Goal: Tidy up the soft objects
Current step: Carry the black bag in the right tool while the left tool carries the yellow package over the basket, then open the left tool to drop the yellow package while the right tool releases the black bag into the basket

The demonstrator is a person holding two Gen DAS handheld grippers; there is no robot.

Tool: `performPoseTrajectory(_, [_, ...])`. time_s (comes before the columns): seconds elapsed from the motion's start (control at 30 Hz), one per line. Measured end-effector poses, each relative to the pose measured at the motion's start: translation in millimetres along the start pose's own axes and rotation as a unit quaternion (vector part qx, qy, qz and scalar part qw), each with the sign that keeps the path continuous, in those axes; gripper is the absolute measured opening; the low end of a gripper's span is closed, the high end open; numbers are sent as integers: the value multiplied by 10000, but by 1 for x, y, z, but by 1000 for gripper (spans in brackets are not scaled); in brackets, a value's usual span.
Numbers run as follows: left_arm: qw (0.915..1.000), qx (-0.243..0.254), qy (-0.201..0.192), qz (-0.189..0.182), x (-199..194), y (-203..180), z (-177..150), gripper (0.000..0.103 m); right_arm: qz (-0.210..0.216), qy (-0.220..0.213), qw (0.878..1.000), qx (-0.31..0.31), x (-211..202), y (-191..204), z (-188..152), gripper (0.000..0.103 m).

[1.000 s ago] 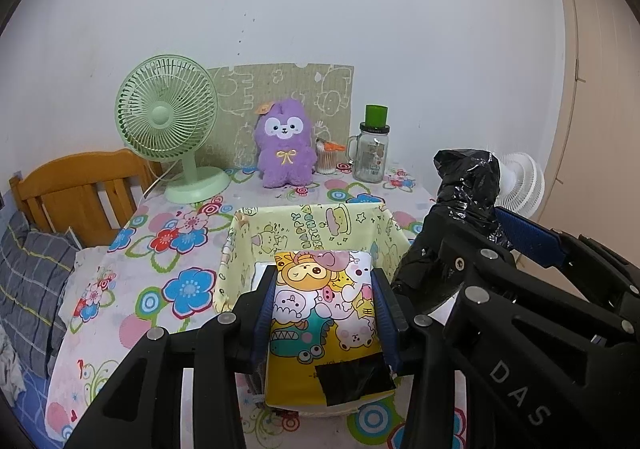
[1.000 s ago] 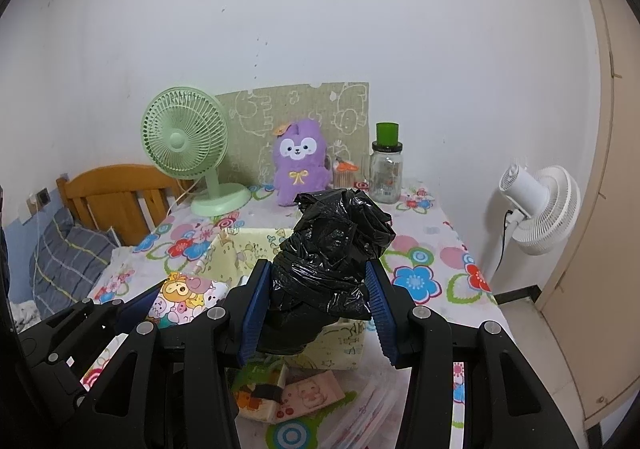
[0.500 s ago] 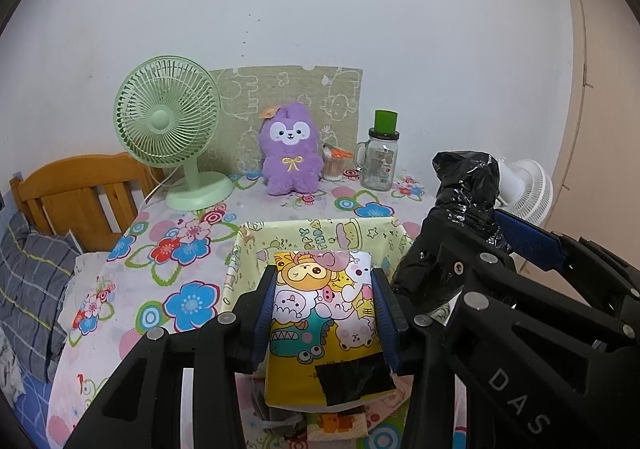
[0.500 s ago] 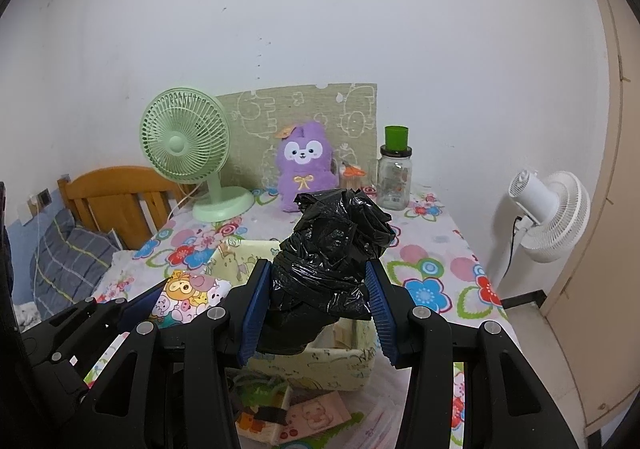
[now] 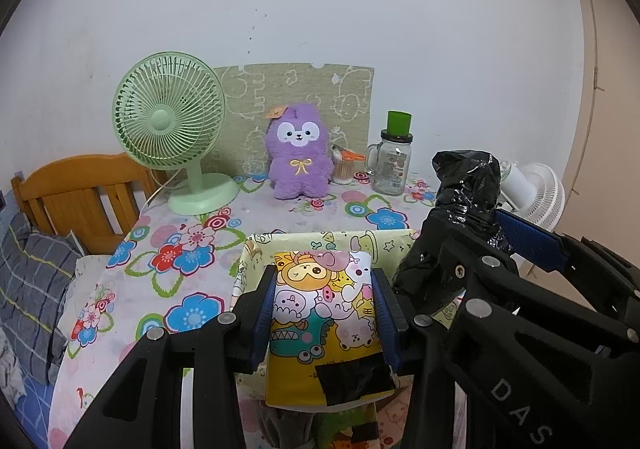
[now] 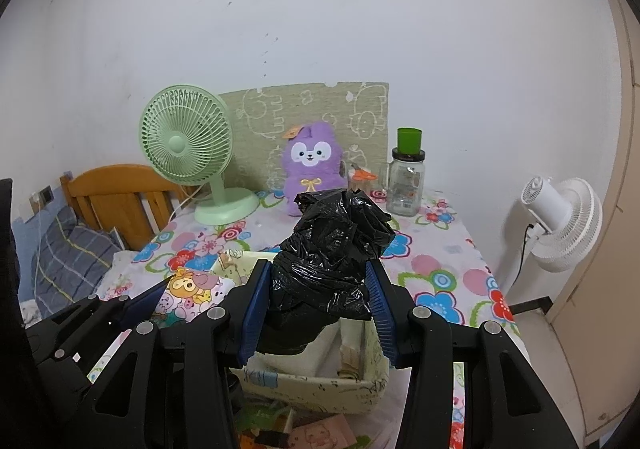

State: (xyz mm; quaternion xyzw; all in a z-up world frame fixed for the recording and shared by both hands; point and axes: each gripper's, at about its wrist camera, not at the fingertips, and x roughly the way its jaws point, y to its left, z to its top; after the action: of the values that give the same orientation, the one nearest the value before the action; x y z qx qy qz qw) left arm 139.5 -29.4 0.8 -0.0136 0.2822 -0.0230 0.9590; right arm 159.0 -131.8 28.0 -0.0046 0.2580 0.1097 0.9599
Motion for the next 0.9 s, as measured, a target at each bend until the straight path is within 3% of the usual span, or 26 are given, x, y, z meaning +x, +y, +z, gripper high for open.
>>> performPoseTrajectory(0.9, [9989,-10,456,-57,62,8,4,47,98,431,9990,58,57,-7,2,51])
